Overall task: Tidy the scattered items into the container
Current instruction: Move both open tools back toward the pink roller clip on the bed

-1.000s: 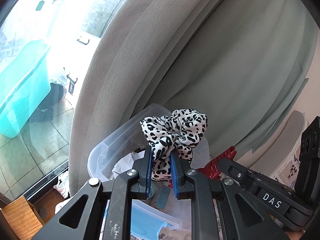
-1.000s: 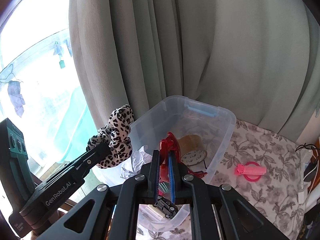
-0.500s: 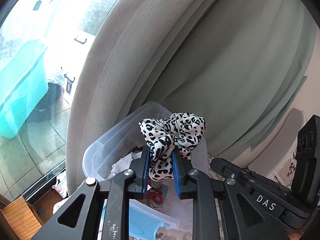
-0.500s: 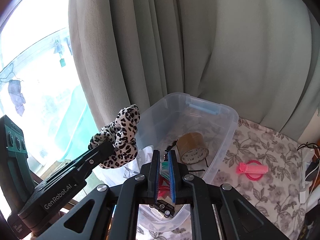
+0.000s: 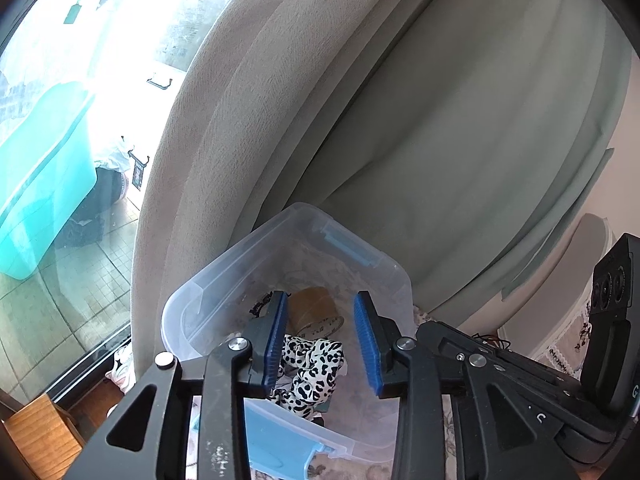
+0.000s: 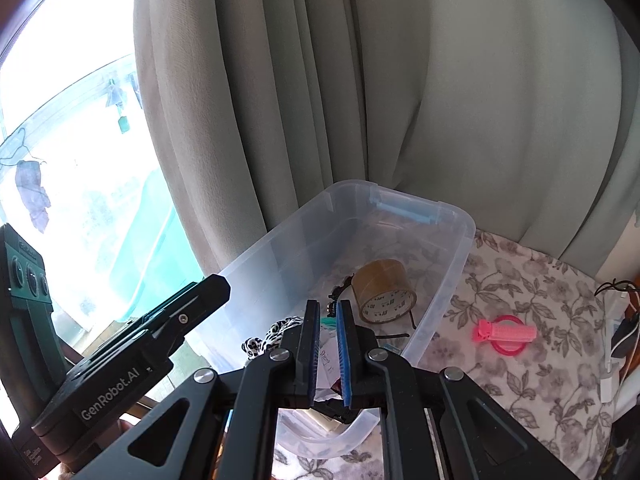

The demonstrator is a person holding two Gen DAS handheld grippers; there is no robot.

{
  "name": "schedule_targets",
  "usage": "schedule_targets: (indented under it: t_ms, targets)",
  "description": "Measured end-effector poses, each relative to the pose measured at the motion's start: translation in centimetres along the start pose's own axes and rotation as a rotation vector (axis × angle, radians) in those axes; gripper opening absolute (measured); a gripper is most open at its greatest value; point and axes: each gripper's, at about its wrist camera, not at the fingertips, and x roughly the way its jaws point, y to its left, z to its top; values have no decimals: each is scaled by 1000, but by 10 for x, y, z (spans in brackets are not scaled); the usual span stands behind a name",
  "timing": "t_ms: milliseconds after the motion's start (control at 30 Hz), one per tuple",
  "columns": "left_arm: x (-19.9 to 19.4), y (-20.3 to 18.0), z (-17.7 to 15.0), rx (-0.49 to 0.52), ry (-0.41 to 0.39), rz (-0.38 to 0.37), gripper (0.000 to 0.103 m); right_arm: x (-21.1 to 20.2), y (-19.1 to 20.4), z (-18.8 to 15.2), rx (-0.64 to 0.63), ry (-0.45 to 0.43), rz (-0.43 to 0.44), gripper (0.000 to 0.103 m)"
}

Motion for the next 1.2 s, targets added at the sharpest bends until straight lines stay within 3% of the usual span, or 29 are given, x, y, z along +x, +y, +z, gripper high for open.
schedule_targets:
  t_ms: [167,367,533,967,1200]
  targets:
    - [-5,2,8,2,-4,7,54,-1,-1,-1,4,3,-2,10]
    - [-5,-6,7,7,-3,16,62,-2,-5,-2,13,11,-12,10]
    - [-4,-18,8,16,-9,24,64,-8,-10,-4,24,7,-14,13]
    - [-29,-39,12,74,-10,30,65,-43,-34,-11,78,-48,-21,35]
    - [-31,-70,5,139,-2,15,66,-69,-59,-17,144,-90,-32,37]
